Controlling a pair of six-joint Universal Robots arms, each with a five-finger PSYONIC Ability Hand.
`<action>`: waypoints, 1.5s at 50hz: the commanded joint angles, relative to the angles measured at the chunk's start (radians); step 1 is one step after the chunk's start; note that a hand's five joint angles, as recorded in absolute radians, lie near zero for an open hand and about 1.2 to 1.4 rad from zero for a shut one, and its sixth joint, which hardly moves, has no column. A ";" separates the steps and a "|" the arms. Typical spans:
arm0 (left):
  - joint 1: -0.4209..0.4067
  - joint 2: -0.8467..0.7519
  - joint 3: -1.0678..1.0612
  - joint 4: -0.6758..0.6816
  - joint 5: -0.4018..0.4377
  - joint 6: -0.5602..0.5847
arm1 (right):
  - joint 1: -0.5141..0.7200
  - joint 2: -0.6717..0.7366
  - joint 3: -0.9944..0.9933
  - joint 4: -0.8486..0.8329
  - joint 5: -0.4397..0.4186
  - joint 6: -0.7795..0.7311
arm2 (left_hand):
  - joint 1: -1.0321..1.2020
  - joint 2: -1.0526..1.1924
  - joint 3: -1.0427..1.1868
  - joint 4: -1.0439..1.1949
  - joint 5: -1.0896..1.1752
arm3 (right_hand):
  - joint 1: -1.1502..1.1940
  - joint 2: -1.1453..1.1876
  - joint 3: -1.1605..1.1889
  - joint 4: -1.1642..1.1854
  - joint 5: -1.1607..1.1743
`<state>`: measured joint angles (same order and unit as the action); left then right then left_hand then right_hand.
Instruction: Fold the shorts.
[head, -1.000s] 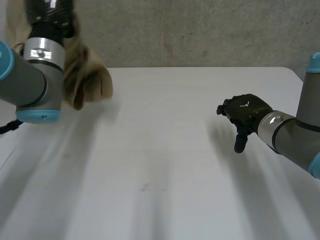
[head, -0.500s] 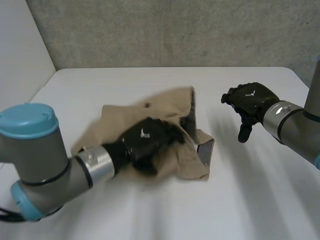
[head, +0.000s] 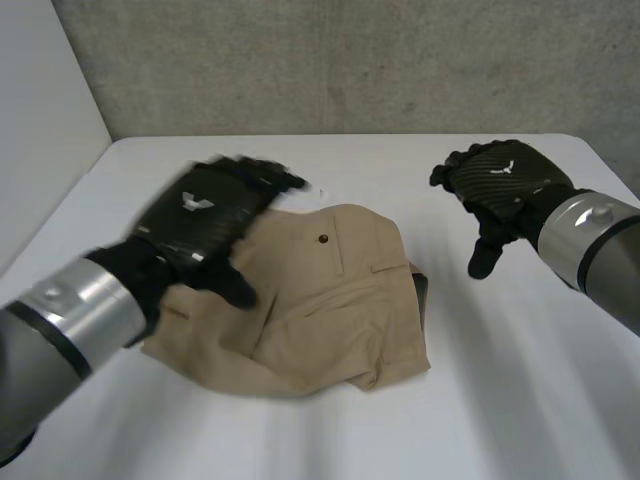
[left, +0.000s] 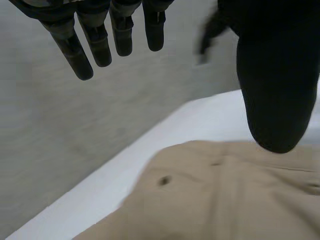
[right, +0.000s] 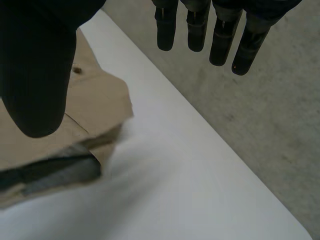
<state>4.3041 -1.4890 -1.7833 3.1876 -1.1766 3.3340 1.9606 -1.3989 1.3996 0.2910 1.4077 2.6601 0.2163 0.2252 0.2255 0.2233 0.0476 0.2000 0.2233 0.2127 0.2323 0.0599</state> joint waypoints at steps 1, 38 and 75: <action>0.051 0.059 -0.077 -0.084 -0.277 -0.033 | 0.104 -0.006 0.076 0.080 -0.003 0.027 | 0.033 0.024 0.023 0.026 0.027 | 0.035 0.011 0.022 0.002 0.000; 0.169 -0.211 -0.294 0.227 -0.184 0.234 | 0.215 0.153 0.369 -0.189 0.051 -0.274 | 0.168 0.159 0.158 0.161 0.162 | 1.196 1.173 1.184 1.164 1.162; 0.149 -0.390 -0.157 0.255 -0.121 0.239 | 0.126 0.253 0.176 -0.165 -0.009 0.070 | 0.232 0.223 0.223 0.225 0.226 | 0.129 0.105 0.116 0.096 0.094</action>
<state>4.4532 -1.8160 -1.9644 3.4456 -1.3253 3.5690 2.0859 -1.1821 1.5710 0.1212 1.4023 2.7079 0.3189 0.3190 0.3180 0.3233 0.1470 0.2947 0.3406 0.3254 0.3205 0.1449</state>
